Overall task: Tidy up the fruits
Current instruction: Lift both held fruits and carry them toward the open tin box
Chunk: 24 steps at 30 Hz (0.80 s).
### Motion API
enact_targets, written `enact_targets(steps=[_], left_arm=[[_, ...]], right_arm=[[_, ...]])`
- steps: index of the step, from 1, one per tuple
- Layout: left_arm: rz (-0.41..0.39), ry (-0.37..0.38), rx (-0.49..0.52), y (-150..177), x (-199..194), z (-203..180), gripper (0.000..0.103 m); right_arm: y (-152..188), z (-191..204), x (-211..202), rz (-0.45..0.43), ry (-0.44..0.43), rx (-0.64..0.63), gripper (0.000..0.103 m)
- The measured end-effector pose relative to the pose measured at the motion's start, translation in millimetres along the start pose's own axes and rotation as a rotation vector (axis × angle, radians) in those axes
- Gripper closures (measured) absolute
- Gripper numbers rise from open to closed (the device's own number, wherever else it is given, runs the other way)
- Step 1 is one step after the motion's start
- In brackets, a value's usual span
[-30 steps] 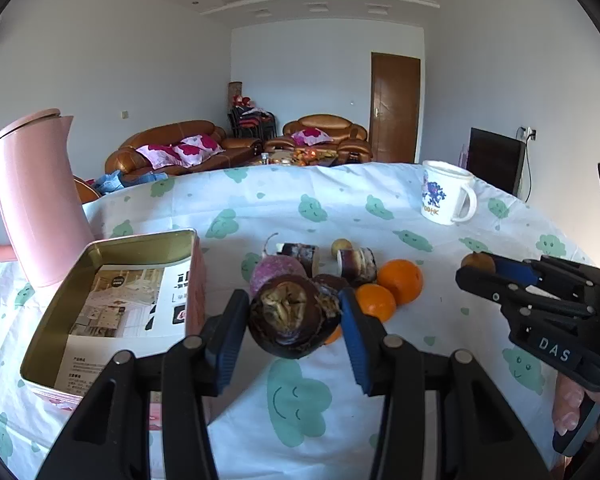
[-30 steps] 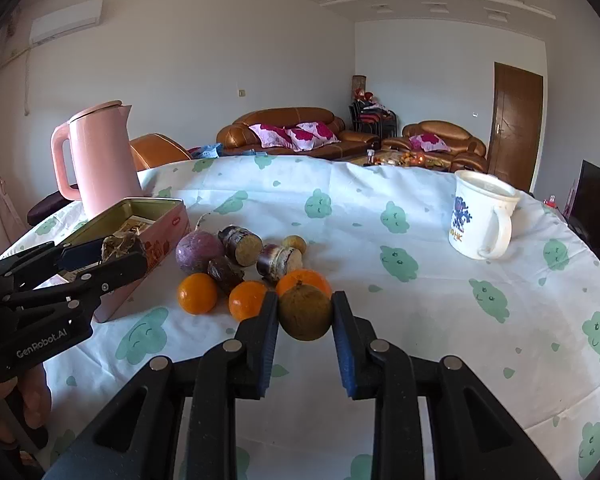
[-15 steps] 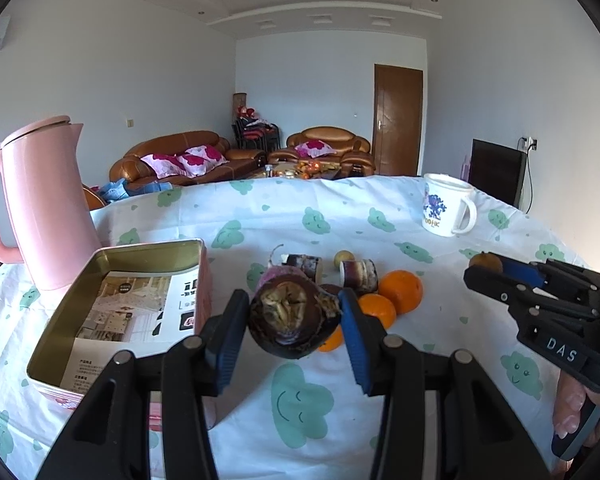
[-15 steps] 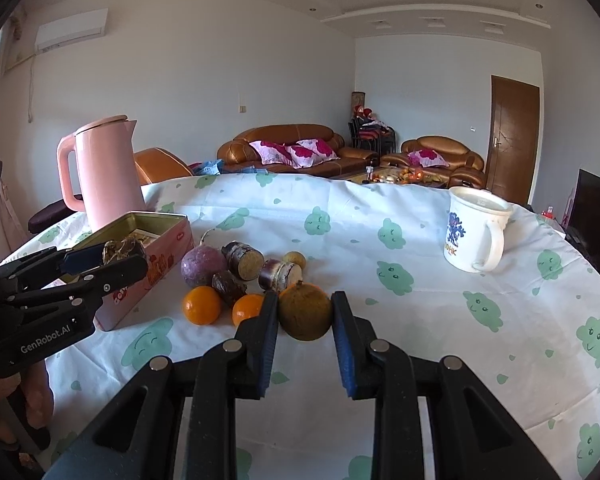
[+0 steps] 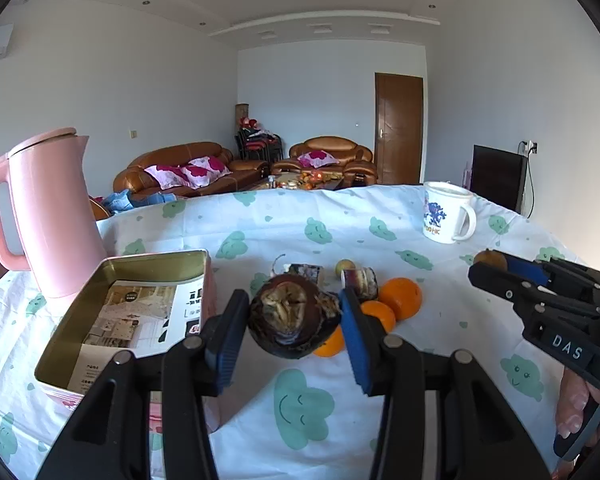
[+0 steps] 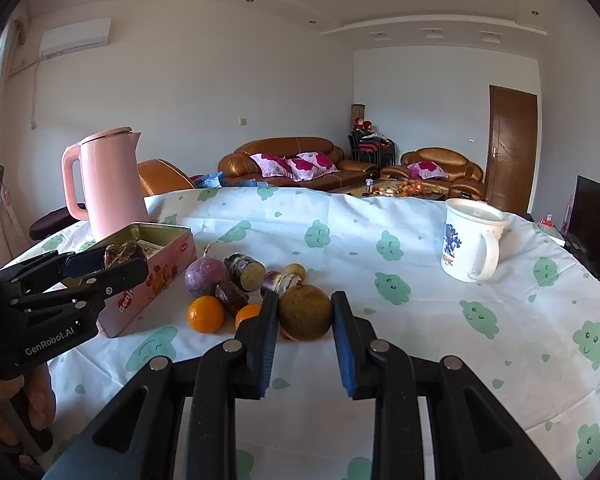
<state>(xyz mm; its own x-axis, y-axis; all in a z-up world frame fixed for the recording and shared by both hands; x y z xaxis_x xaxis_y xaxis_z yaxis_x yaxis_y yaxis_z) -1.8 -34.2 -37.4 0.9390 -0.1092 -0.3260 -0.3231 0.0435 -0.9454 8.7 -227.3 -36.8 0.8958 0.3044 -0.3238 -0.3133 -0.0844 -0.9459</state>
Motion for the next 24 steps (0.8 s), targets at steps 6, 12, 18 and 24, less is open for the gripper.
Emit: enact_targets(steps=[6, 12, 18, 24], left_arm=[[-0.022, -0.004, 0.005, 0, -4, 0, 0.055], [-0.037, -0.004, 0.012, 0, -8, -2, 0.055], [-0.063, -0.012, 0.01, -2, -12, -2, 0.056], [-0.065, -0.031, 0.014, -10, -14, 5, 0.055]], right_arm=[[0, 0, -6, -0.03, -0.001, -0.003, 0.075], [0, 0, -9, -0.051, -0.003, -0.004, 0.075], [0, 0, -14, -0.079, -0.002, -0.007, 0.075], [-3, 6, -7, -0.064, -0.015, -0.026, 0.075]])
Point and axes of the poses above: each gripper's, at about its wrist camera, not at the fingertips, and x roughly the way its jaws point, z to its left, y to its underside, the point moved 1 cm from there along x, roughly the way its jaws point, and after that the axes turned 5 degrees about -z, right-handed, at the moved point
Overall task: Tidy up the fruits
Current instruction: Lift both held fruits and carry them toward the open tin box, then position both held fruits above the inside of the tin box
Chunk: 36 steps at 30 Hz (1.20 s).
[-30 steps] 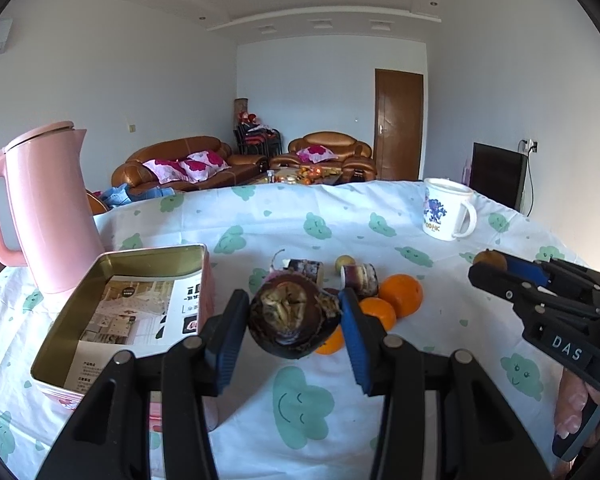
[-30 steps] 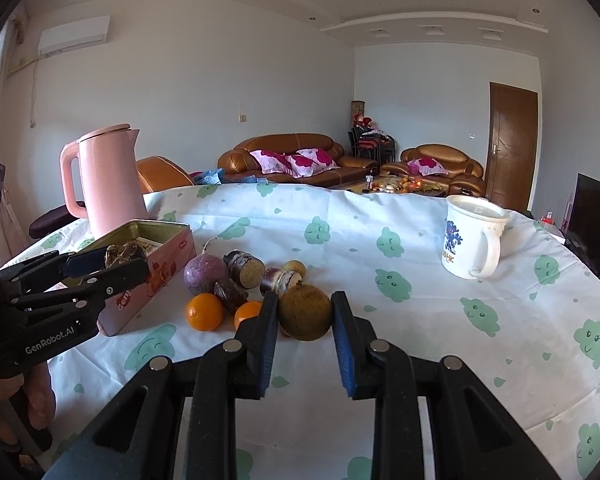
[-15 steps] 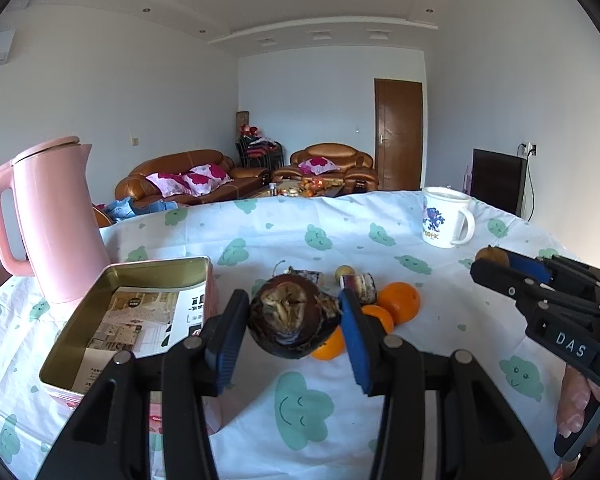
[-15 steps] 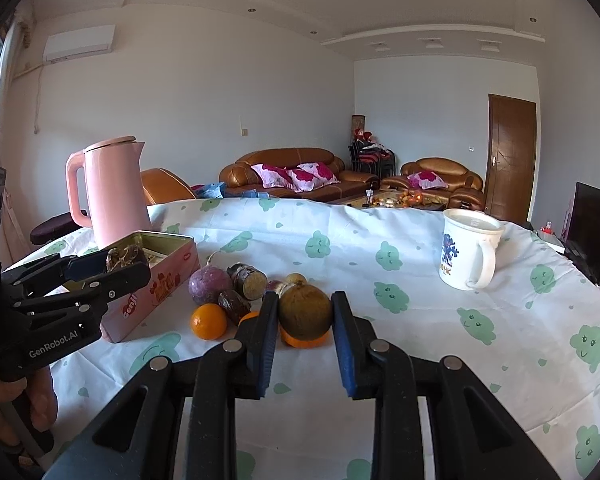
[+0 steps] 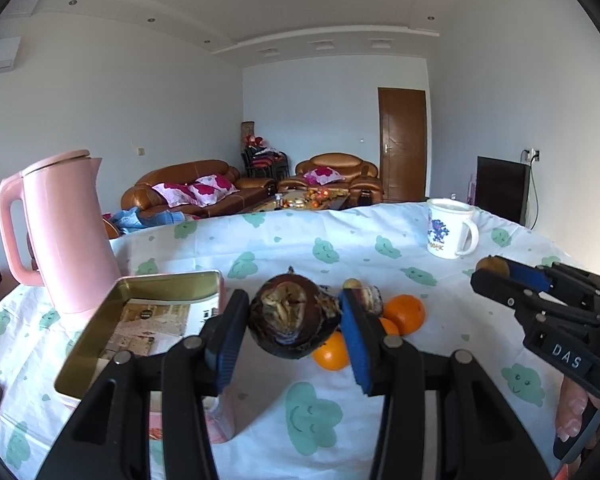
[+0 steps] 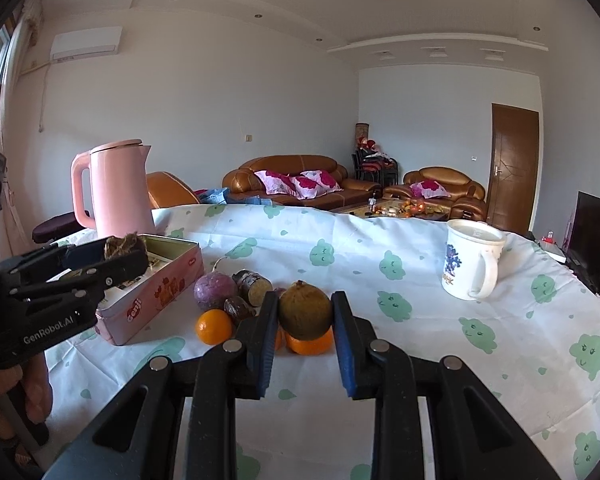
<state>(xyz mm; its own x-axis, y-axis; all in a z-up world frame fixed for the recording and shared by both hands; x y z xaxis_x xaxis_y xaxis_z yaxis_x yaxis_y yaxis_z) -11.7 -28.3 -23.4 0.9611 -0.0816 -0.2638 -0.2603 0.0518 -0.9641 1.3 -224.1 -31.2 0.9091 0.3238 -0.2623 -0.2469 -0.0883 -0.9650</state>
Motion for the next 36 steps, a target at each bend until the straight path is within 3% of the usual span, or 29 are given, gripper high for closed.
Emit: enact_targets(steps=[17, 36], left_arm=[[0.094, -0.123, -0.032, -15, 24, 73, 0.056], [0.171, -0.242, -0.044, -16, 59, 151, 0.056]], right_arm=[[-50, 65, 52, 0.054, -0.163, -0.086, 0.075], [-60, 136, 124, 0.125, -0.253, -0.19, 0.075]])
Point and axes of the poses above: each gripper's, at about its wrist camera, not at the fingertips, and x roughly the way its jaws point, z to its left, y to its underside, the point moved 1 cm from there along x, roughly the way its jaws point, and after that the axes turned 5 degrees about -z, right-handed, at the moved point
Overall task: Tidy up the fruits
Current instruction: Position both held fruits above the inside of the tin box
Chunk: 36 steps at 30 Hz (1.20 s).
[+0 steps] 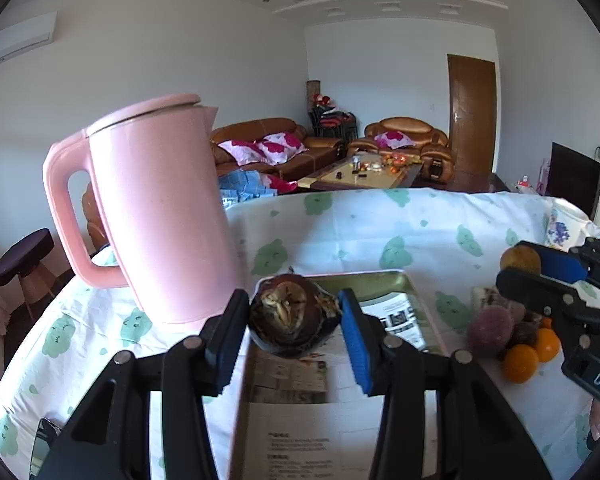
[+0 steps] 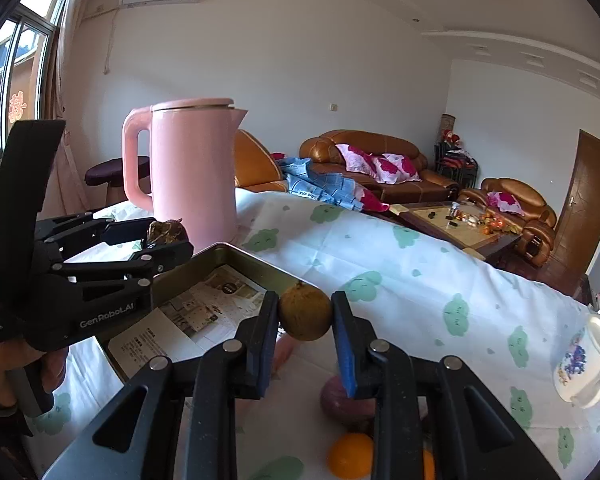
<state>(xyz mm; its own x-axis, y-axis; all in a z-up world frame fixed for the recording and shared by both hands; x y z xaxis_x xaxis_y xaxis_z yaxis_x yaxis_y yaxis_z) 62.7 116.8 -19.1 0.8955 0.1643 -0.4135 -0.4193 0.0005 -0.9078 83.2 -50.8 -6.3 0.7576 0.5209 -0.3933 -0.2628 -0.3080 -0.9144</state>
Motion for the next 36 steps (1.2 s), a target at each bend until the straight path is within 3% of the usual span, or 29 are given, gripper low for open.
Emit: enact_targets(steps=[20, 36], left_arm=[[0.061, -0.039, 0.022, 16, 28, 7, 0.056], [0.106, -0.042, 0.032, 21, 42, 6, 0.055]], right_arm=[[9, 20, 56, 0.074, -0.088, 0.033, 0.075], [16, 29, 73, 0.126, -0.111, 0.028, 0.075]])
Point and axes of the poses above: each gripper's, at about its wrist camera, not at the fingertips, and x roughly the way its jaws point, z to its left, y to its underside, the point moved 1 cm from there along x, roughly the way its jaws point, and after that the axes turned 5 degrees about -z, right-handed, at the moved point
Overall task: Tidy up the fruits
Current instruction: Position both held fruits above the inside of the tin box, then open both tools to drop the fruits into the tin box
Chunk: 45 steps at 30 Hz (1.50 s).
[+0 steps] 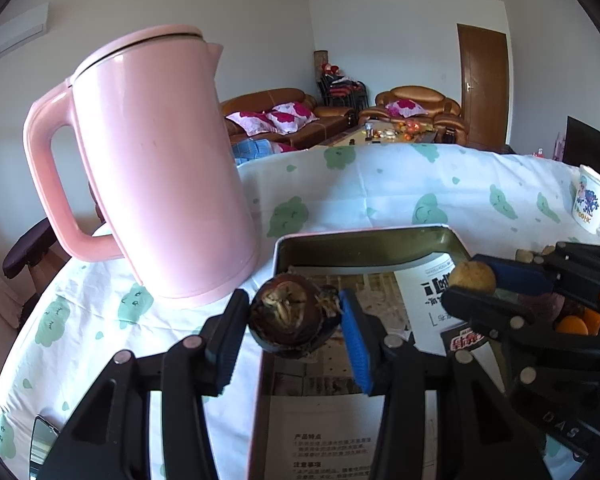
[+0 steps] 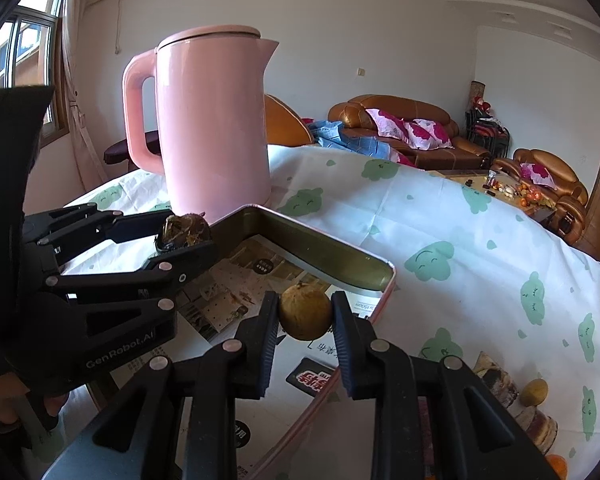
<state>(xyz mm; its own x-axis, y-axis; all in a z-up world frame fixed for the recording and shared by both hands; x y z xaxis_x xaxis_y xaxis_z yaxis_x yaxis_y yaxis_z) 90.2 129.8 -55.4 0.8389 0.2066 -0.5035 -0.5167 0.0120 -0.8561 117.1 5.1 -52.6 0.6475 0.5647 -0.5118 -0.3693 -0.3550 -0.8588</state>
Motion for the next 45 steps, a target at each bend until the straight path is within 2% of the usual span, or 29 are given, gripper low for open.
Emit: enact_targets(steps=[15, 21, 22, 24, 29, 31, 34, 38, 45], left_arm=[[0.002, 0.02, 0.007, 3, 0, -3, 0.054], [-0.026, 0.026, 0.016, 3, -6, -7, 0.053], [-0.027, 0.024, 0.014, 3, -6, -7, 0.048], [-0.033, 0.015, 0.009, 2, -7, -5, 0.046], [-0.056, -0.007, -0.018, 1, -10, 0, 0.033], [-0.072, -0.011, -0.037, 0, -13, 4, 0.025], [-0.111, 0.004, -0.066, -2, -21, 6, 0.017], [-0.161, 0.025, -0.079, -5, -37, 1, 0.015], [-0.176, 0.125, -0.056, -9, -61, -34, 0.011]], right_arm=[[5, 2, 8, 0.027, -0.005, -0.004, 0.075], [5, 1, 10, 0.028, 0.003, 0.004, 0.074], [5, 1, 10, 0.028, 0.002, 0.005, 0.071], [5, 1, 9, 0.021, 0.006, 0.005, 0.065], [5, -3, 3, -0.002, 0.016, 0.024, 0.058], [5, -5, -1, -0.017, 0.036, 0.025, 0.054], [5, -8, -7, -0.018, 0.083, 0.013, 0.053], [4, -23, -27, -0.023, 0.114, 0.052, 0.053], [28, -81, -76, -0.005, 0.261, 0.121, 0.053]])
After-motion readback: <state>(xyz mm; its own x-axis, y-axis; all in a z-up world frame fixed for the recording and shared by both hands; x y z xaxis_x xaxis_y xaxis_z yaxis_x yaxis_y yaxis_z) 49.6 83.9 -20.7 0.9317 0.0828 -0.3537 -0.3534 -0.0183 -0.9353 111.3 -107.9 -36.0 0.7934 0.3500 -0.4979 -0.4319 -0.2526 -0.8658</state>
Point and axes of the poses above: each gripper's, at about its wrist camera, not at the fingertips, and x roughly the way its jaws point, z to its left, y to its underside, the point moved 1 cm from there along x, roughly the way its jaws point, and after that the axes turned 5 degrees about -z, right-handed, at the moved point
